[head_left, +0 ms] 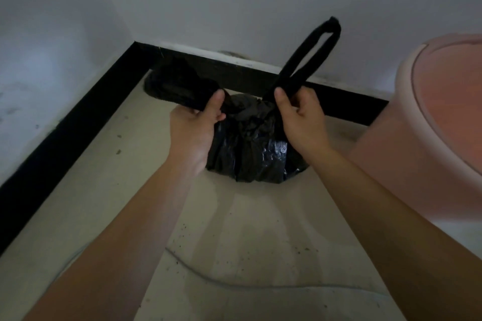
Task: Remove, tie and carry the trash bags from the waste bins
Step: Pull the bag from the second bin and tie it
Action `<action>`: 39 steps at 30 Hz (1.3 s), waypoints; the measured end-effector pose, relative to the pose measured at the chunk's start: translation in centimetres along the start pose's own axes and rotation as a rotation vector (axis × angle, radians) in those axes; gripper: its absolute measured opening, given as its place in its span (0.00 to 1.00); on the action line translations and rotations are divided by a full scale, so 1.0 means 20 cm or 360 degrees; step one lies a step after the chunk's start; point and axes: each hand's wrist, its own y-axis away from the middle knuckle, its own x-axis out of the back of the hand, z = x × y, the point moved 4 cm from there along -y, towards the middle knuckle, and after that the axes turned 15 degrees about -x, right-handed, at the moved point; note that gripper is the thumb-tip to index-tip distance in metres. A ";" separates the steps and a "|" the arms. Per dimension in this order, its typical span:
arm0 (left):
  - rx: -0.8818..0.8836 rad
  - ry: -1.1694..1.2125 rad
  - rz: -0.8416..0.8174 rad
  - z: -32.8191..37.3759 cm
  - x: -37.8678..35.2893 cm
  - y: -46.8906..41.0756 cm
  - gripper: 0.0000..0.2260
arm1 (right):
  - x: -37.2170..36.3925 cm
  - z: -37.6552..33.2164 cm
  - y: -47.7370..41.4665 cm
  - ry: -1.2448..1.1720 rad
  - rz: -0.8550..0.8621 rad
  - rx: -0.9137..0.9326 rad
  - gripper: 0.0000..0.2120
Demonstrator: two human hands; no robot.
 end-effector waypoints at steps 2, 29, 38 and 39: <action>0.0031 0.0184 0.0005 0.02 -0.04 0.00 0.06 | -0.02 -0.05 0.02 -0.0347 -0.0207 -0.0140 0.08; -0.0343 -0.0563 -0.0222 -0.06 -0.02 -0.05 0.09 | -0.07 0.12 0.08 -0.0220 -0.0324 -0.0401 0.17; 0.0353 0.0498 -0.0247 -0.11 -0.15 -0.05 0.04 | -0.07 0.24 0.05 -0.0321 -0.0268 -0.0687 0.14; 0.0523 0.0640 -0.0241 -0.12 -0.16 -0.05 0.03 | -0.08 0.24 0.05 -0.0360 -0.0277 -0.0682 0.15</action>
